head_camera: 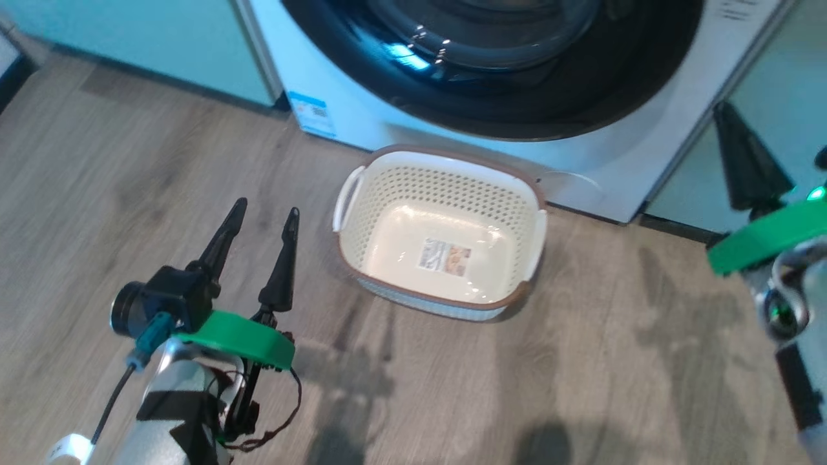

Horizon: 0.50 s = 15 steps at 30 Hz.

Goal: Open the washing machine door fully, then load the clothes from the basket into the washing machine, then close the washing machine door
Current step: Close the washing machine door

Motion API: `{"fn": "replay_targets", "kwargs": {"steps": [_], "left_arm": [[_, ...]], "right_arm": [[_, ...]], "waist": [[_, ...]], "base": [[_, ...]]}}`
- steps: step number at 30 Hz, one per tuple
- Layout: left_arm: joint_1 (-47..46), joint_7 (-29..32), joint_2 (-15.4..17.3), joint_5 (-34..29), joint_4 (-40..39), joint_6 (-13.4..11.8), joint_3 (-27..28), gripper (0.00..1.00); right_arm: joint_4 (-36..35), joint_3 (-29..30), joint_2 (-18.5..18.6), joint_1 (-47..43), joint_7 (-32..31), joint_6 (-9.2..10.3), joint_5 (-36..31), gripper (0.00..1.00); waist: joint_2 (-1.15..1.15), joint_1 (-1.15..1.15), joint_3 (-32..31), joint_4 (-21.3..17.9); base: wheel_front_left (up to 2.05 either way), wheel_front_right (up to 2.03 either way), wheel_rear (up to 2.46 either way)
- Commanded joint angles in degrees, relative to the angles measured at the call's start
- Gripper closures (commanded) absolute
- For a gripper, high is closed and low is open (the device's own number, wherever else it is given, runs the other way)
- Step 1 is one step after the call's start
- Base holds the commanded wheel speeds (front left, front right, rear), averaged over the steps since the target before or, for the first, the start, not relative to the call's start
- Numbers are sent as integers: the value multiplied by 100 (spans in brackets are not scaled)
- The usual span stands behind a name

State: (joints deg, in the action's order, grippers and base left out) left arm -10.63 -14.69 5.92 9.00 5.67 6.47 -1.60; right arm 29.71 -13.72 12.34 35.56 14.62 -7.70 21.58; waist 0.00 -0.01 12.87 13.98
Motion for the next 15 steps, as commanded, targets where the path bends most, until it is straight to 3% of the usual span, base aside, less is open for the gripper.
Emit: {"fn": "replay_targets", "kwargs": {"steps": [1,4,6,7,9,15], "left_arm": [[-122,-30,176,-30,-154,30,248,0],[-88,-30,225,-26,-101,36,266,0],[-48,-30,253,-17,-62,32,288,0],[-32,-30,272,-13,-50,26,309,0],[6,-30,295,-4,-35,6,343,0],[169,-29,357,125,-54,-59,507,0]], "right_arm": [[-276,-12,-79,-120,38,21,-64,100],[-527,133,-155,-509,38,21,-131,96],[-680,253,-221,-774,38,21,-175,57],[-755,302,-250,-893,38,21,-201,47],[-910,402,-308,-1112,38,21,-257,0],[-1272,693,-515,-1678,38,21,-392,0]], "waist": [[0,1,-133,-207],[0,1,-230,-392],[0,1,-285,-501],[0,1,-308,-556],[0,1,-352,-656],[0,1,-461,-932]], "base": [[0,0,0],[0,0,0],[0,0,0],[0,0,0],[0,0,0],[0,0,0]]}}
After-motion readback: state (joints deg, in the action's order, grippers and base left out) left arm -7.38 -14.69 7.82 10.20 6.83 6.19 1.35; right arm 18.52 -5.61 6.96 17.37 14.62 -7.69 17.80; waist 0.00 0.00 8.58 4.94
